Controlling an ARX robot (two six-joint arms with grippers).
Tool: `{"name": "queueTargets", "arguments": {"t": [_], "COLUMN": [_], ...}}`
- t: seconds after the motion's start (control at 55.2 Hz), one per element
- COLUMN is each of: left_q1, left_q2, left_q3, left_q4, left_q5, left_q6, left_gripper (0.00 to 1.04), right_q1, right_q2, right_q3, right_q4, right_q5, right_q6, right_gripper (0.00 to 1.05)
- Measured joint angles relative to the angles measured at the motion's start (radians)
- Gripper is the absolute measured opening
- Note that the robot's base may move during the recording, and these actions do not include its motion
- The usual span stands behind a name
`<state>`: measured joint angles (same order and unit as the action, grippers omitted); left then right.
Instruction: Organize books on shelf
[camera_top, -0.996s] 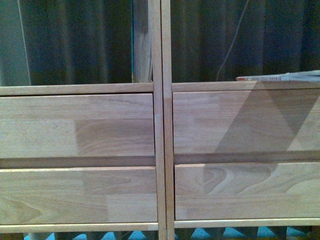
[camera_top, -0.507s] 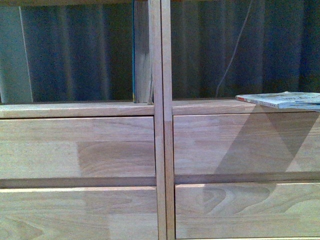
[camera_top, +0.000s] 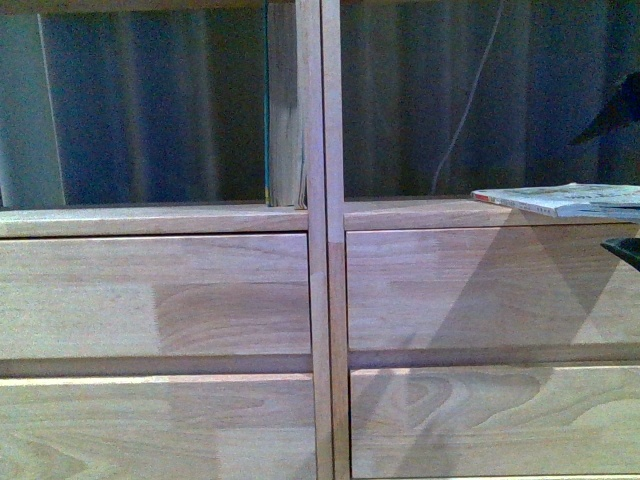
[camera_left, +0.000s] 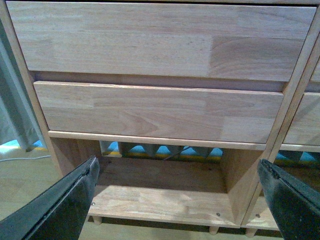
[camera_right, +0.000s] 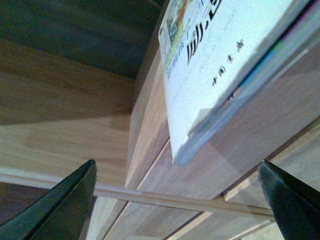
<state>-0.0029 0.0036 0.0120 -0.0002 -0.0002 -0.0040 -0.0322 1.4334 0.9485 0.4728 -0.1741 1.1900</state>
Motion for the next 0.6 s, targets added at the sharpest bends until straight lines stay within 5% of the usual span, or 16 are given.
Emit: {"name": "queueTargets", "arguments": {"t": [0.598], "left_q1": [0.0], "left_q2": [0.0], "left_q3": [0.0], "left_q4": [0.0], "left_q5": [0.0], "left_q6": [0.0], "left_gripper": [0.97], "right_q1": [-0.079], "right_q2": [0.183], "right_q3": [0.196], "right_q4": [-0.051], "right_q5": [0.08], "right_q6": [0.094], "right_gripper": [0.98]}}
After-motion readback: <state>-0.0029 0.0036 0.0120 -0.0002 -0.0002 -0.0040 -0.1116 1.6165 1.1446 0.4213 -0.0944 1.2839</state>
